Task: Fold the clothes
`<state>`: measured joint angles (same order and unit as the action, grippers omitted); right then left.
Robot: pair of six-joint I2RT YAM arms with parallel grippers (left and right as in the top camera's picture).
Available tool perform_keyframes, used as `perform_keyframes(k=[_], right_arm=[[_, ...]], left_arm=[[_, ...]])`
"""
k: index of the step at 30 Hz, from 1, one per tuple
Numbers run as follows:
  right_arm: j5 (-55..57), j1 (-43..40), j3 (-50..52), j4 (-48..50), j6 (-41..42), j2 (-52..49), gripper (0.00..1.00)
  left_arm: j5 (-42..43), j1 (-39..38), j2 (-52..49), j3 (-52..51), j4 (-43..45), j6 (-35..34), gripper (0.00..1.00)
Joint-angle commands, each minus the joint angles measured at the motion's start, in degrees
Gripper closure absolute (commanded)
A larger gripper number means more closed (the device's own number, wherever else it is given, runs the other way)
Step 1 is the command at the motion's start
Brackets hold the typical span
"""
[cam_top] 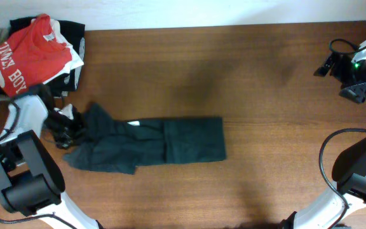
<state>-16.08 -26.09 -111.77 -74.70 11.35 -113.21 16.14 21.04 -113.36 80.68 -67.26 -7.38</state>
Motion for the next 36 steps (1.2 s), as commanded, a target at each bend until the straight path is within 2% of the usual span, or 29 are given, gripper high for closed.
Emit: perform_keyframes(k=[1,4,9,14,17,22,28,30,31,36], right_arm=[[0.3,-0.2,-0.7,0.1,-0.6,0.5,0.01],[0.3,-0.2,-0.7,0.1,-0.6,0.5,0.01],[0.3,-0.2,-0.7,0.1,-0.6,0.5,0.01],[0.3,-0.2,-0.7,0.1,-0.6,0.5,0.02],[0.3,-0.2,-0.7,0.1,-0.6,0.5,0.01],[0.3,-0.2,-0.7,0.1,-0.6,0.5,0.01],[0.3,-0.2,-0.7,0.1,-0.6,0.5,0.01],[0.3,-0.2,-0.7,0.1,-0.6,0.5,0.01],[0.3,-0.2,-0.7,0.1,-0.6,0.5,0.01],[0.3,-0.2,-0.7,0.1,-0.6,0.5,0.01]], left_arm=[[-6.5,0.3,-0.1,13.0,-7.8,-2.5,0.99],[-6.3,-2.1,1.0,23.2,-16.0,-2.4,0.99],[-6.3,-11.3,5.1,24.1,-17.5,-2.4,0.99],[-5.6,-26.1,5.0,15.8,-11.4,-2.5,0.99],[-0.8,-32.2,5.0,11.4,-6.8,-2.5,0.99],[-0.5,-39.7,4.9,11.1,-3.6,-6.0,0.99],[-2.1,-43.7,5.0,11.1,0.2,-10.0,0.99],[-10.0,-43.4,5.0,11.8,-1.9,-14.1,1.0],[-11.4,-42.9,5.1,12.7,-3.2,-14.5,1.0],[-11.5,-41.0,7.5,18.8,-8.5,-13.3,1.0]])
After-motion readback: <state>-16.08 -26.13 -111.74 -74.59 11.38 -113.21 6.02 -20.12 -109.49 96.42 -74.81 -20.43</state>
